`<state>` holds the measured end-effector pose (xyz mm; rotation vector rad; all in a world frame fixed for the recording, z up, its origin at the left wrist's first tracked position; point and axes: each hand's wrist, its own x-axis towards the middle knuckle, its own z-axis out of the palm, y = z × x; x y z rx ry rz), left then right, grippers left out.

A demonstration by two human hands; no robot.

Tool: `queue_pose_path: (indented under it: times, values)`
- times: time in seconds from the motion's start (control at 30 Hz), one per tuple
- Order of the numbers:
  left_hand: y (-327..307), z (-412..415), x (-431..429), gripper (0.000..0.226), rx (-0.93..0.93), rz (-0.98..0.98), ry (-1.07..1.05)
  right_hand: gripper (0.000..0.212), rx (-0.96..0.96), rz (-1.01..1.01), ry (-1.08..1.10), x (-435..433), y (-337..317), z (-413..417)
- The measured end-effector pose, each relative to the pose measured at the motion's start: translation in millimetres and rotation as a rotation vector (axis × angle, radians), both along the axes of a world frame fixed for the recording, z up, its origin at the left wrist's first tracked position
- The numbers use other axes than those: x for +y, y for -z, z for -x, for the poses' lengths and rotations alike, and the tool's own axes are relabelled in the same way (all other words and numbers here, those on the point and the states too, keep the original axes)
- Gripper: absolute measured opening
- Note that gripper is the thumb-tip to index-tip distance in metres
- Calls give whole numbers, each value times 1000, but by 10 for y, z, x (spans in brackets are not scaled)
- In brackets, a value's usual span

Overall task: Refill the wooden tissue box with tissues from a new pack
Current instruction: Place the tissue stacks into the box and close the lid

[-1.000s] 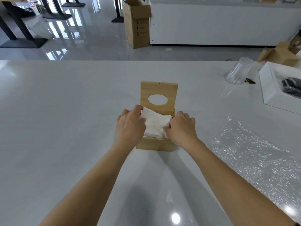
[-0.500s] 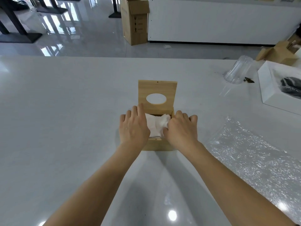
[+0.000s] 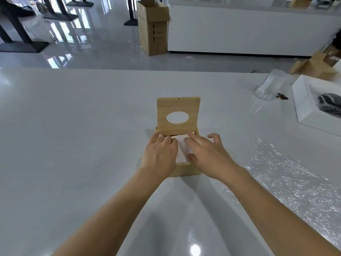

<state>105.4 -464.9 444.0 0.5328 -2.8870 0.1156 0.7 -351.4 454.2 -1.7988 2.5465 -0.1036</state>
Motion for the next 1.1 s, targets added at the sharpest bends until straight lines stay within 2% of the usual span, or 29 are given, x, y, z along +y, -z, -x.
queue_pose_path:
  times: [0.07, 0.13, 0.23, 0.37, 0.47, 0.63, 0.7, 0.8, 0.97, 1.1]
  values:
    - [-52, 16, 36, 20, -199, -32, -63, 38, 31, -65, -18, -34, -50, 7]
    - [-79, 35, 35, 25, -307, -52, -99, 33, 94, -154, -62, -97, -97, 18]
    - [-116, 83, 2, 24, -380, -84, -107, 28, 152, -322, -110, -179, -149, 60]
    - [-161, 168, -33, 14, -458, -167, -126, 30, 158, -401, -107, -243, -140, 56]
    - [-199, 187, -46, 12, -456, -218, -126, 25, 162, -348, -121, -271, -133, 69]
    - [-270, 101, -61, 17, -359, -121, -73, 22, 108, -98, -181, -214, -259, 261]
    - [-292, 94, -54, 20, -386, -107, -66, 20, 52, -149, -162, -197, -352, 277]
    - [-298, 111, -59, 21, -452, -113, -90, 24, -11, -334, -103, -212, -395, 242]
    - [-245, 115, -118, 27, -431, -150, -82, 14, 80, -469, -97, -332, -445, 208]
    - [-196, 93, -170, 31, -395, -156, -46, 16, 61, -480, -81, -375, -377, 151]
